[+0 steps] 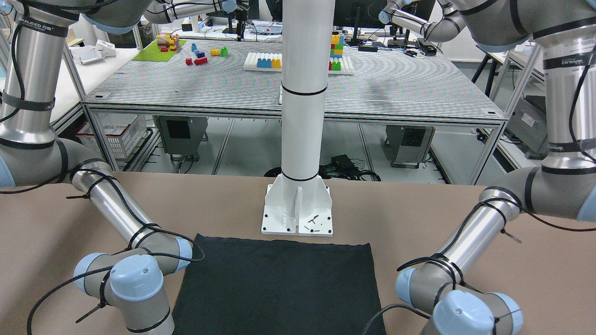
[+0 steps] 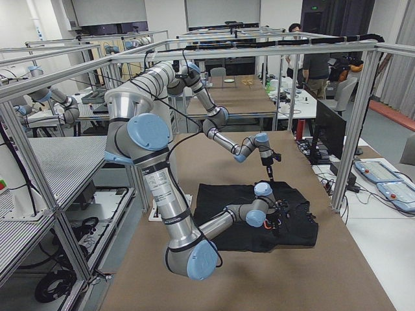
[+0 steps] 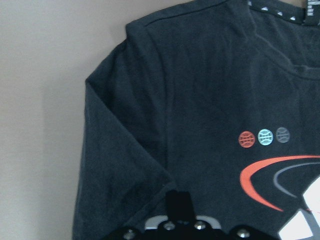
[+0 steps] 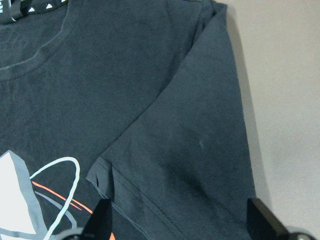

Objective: Fold clothes
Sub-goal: 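Reach the left gripper to the other sleeve while the right gripper holds, then fold both sleeves inward toward the shirt center with both grippers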

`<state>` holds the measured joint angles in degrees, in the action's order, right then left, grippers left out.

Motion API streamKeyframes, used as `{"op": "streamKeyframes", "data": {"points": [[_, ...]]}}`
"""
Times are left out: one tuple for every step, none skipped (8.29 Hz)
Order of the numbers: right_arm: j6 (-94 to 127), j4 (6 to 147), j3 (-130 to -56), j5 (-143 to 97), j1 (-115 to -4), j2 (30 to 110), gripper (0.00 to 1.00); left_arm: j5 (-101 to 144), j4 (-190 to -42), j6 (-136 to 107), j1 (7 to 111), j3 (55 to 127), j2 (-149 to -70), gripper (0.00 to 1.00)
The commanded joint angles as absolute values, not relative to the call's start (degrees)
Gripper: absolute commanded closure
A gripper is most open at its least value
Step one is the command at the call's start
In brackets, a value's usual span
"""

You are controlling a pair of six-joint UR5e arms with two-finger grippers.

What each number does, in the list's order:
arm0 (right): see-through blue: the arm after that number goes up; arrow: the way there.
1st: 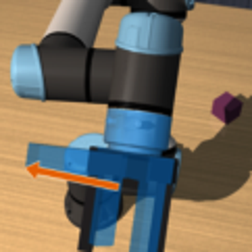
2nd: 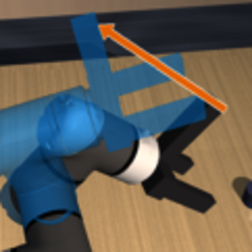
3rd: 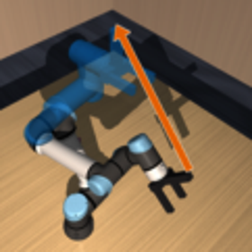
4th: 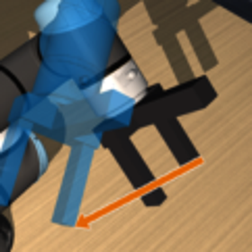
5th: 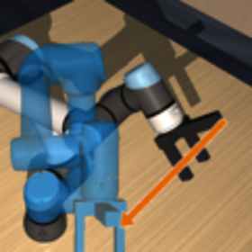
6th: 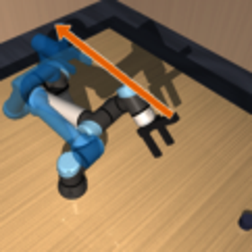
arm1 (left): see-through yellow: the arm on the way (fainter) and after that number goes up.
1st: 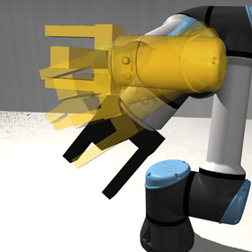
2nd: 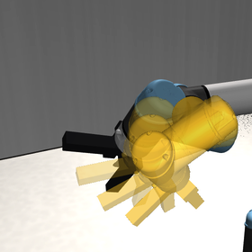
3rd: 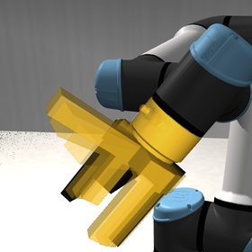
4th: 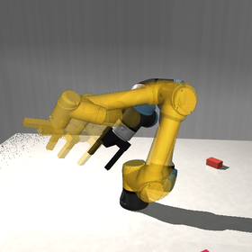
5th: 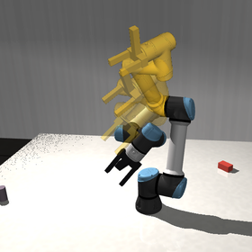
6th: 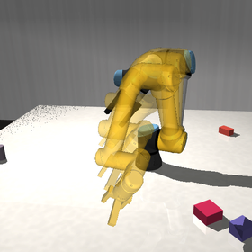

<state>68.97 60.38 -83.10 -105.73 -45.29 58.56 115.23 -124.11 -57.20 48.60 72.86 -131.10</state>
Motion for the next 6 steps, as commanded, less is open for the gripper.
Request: {"op": "streamKeyframes", "data": {"points": [[67.4,60.4,-82.8,-105.7,-45.6,58.8,0.05,112.6,-119.8,-59.6,46.4,70.3,-136.7,1.0],[67.5,60.3,-82.5,-105.7,-45.6,58.9,0.05,111.4,-119.9,-59.6,46.3,68.2,-137.9,1.0],[67.5,60.3,-82.5,-105.6,-45.5,58.9,0.05,110.3,-119.8,-59.5,46.1,64.5,-141.0,1.0],[67.5,60.3,-82.5,-105.6,-45.5,59.0,0.05,110.3,-120.1,-59.3,45.6,63.2,-141.8,1.0],[67.5,60.3,-82.2,-105.7,-45.5,59.0,0.05,109.8,-120.3,-59.3,45.4,63.3,-141.4,1.0],[67.5,60.1,-81.8,-105.6,-45.5,59.0,0.05,106.8,-120.6,-59.5,44.1,63.7,-141.2,0.92]]}}
